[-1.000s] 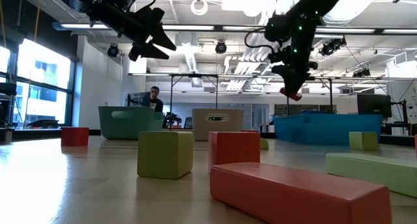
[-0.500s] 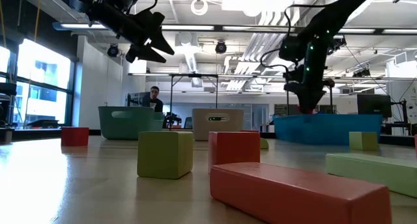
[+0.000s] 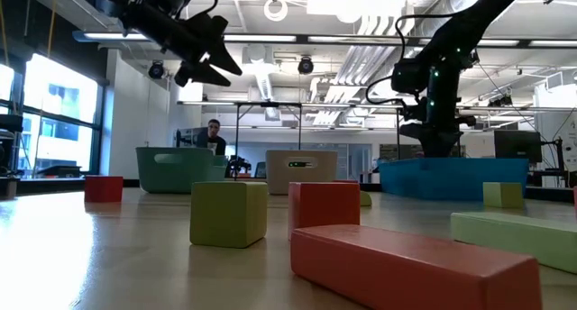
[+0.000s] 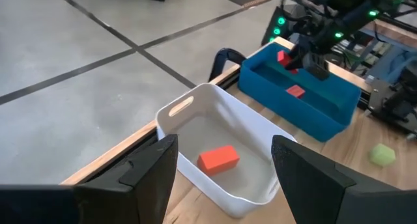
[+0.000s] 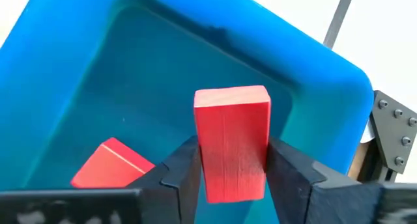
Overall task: Sort & place blocks by color
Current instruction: Put the red block into the blue bin, then put the green block into the green bin
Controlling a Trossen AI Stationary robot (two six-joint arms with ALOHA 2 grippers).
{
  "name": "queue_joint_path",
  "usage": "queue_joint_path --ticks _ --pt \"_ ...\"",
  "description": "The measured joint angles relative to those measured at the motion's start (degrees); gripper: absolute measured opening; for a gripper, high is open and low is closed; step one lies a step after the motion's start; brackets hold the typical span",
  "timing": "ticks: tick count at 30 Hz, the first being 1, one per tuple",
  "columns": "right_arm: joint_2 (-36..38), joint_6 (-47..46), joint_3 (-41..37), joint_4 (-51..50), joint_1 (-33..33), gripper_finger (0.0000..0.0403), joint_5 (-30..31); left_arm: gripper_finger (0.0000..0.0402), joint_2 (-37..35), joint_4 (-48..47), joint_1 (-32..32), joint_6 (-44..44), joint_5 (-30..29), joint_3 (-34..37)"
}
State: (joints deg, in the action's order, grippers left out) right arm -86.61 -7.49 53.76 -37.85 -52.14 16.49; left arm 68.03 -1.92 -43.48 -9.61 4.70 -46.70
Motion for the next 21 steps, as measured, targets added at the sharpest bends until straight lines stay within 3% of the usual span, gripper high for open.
queue_joint_path --ticks 10,15,21 --pt "0.0 -1.4 0.1 -0.2 0.0 0.0192 -0.8 0.0239 0.0 0.0 4.4 2.8 0.6 0.0" --pt "0.0 -3.6 0.1 -0.5 0.0 0.02 -7.7 0.0239 0.0 -0.8 7.0 2.4 -0.5 -0.6" --pt "0.1 -7.7 0.2 -0.9 0.7 0.0201 -13.7 0.0239 0.0 -11.5 9.7 6.7 -6.3 -7.0"
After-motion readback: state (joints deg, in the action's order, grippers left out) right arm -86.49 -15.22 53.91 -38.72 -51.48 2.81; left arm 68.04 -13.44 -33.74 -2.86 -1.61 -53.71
